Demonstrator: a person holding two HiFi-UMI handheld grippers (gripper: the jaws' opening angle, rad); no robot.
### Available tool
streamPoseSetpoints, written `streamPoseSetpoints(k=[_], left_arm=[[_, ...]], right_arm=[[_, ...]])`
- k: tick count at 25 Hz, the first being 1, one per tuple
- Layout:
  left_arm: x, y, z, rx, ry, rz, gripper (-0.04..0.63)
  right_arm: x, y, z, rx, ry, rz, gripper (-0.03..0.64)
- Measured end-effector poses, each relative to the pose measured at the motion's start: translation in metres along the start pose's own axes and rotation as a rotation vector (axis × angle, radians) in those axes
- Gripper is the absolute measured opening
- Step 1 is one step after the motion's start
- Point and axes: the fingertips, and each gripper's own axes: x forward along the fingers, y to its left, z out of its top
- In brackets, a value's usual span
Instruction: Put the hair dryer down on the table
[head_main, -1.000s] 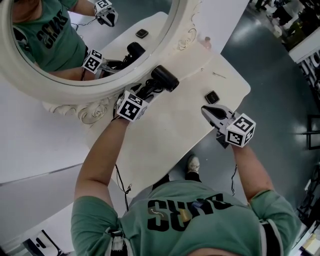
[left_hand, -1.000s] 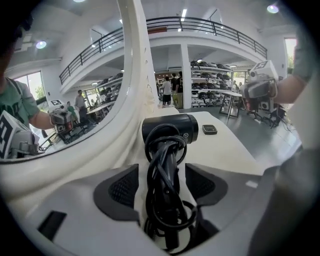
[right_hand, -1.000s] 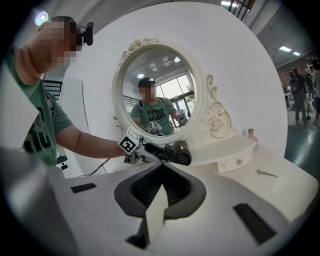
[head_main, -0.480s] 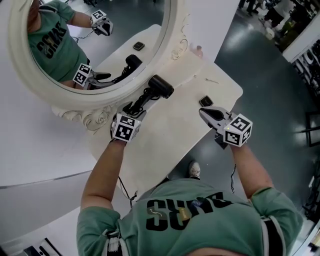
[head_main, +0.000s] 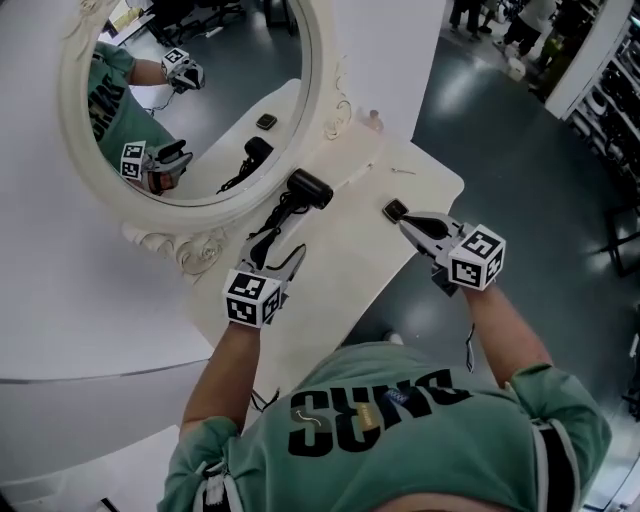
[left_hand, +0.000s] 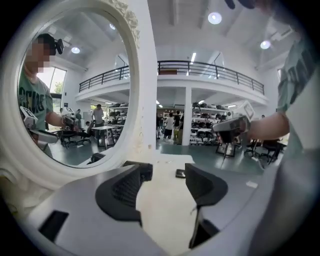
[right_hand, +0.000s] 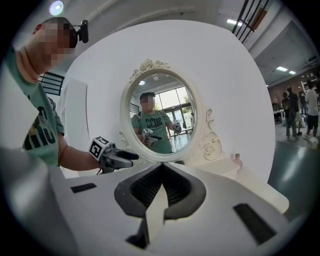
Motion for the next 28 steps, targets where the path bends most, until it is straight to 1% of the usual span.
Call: streamPoseSetpoints(k=[2,4,5,9,13,17,21,25,26,28], left_arm=[[-0.005,-0.028,0.016,-0.049,-0.068,-0.075,0.276],[-0.011,-0.054,0.029,-0.093,-0.129,-0.144,0.253],[-0.014,-0.066,0.034,-0.101,-0.154,-0.173,0.242],[-0.028,-0.106,0.057,-0.092,-0.228,-0.268,0.198],[-0.041,-0.13,0.075,-0.134,-0.291,-0.345,0.152],[-0.048,-0.144,0.085,-0.143,-0.325,-0.389,0.092],[-0.05,-0.152,0.089,-0.16,-0.345,-0.404,0.012],[-0.05,-0.147,0.087,-0.258,-0.363,-0.417,0.011],[-0.05,-0.147,0.085,-0.268,-0.361,-0.417,0.011],[-0.051,-0.148,0.083,-0.252,-0.354,-0.413,0.011]], right_arm=[[-0.014,0.006,0.009,-0.02,-0.013,-0.015,-0.005],[-0.028,0.011,0.017,-0.042,-0.023,-0.033,-0.006],[-0.035,0.013,0.02,-0.05,-0.026,-0.045,-0.006],[-0.062,0.022,0.031,-0.068,-0.048,-0.082,-0.006],[-0.083,0.035,0.034,-0.09,-0.058,-0.112,-0.006],[-0.097,0.044,0.037,-0.098,-0.076,-0.131,-0.005],[-0.106,0.052,0.041,-0.097,-0.087,-0.144,-0.005],[-0.109,0.055,0.034,-0.083,-0.101,-0.143,-0.006],[-0.109,0.055,0.032,-0.08,-0.103,-0.144,-0.005],[-0.11,0.055,0.029,-0.076,-0.105,-0.15,-0.006]])
